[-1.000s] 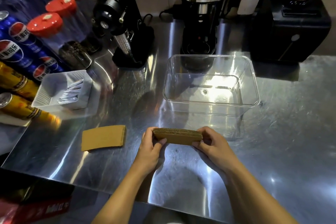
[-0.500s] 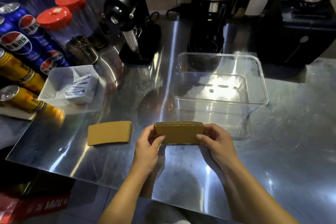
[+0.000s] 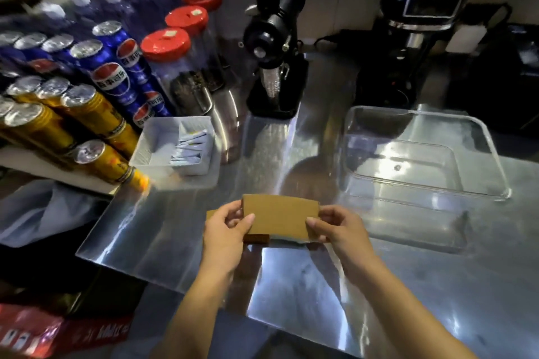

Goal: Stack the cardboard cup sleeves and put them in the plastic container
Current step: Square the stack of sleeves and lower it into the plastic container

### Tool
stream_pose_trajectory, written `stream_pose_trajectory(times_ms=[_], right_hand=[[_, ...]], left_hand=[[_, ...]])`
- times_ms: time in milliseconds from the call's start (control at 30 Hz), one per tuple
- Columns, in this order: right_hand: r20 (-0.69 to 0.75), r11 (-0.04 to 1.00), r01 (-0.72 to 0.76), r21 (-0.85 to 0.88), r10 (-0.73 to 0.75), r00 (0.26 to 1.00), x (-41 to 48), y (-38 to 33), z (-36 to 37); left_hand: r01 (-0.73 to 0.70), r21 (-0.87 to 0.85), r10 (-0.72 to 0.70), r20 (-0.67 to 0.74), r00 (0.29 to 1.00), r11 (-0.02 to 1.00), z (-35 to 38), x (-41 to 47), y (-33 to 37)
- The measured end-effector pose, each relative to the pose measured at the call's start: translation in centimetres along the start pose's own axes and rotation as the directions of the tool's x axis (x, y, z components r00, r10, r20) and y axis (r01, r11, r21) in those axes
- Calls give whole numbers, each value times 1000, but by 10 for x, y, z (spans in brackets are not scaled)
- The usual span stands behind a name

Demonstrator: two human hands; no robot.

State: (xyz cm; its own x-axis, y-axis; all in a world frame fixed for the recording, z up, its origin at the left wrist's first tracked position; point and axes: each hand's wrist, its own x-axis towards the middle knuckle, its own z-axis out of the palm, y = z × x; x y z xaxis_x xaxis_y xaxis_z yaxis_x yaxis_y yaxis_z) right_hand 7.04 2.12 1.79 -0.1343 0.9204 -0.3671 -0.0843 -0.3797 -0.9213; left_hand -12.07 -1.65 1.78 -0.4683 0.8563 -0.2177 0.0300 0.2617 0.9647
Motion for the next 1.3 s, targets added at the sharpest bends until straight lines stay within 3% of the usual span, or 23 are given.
stream_pose_trajectory(times_ms=[233, 533, 733, 833, 933, 1067, 1233, 1300], right_hand=[[-34, 993, -114, 12, 115, 993, 2, 4, 47], [-105, 981, -158, -111, 146, 984, 8, 22, 70], [-125, 980, -160, -119, 145, 982, 8, 25, 74], [-135, 956, -160, -246, 129, 982, 7, 21, 71], [-136, 922, -195, -335, 158, 978, 8, 13, 69], [-55, 887, -195, -418, 190, 980, 9, 4, 75], [-13, 916, -237, -324, 246, 969, 13, 0, 75], [67, 940, -227, -253, 251, 966, 11, -1, 71]], left_hand=[[36, 79, -35, -24, 999, 996, -45, 16, -3], [160, 162, -160, -18, 987, 974, -62, 22, -9], [149, 266, -147, -28, 989, 952, -68, 27, -9], [182, 263, -185, -14, 983, 947, -73, 30, -5], [285, 337, -322, 57, 945, 897, -73, 35, 0], [265, 289, -329, 202, 922, 920, -64, 33, 3], [330, 176, -370, 308, 876, 928, -59, 35, 8], [238, 125, -267, 360, 894, 963, -60, 33, 8]])
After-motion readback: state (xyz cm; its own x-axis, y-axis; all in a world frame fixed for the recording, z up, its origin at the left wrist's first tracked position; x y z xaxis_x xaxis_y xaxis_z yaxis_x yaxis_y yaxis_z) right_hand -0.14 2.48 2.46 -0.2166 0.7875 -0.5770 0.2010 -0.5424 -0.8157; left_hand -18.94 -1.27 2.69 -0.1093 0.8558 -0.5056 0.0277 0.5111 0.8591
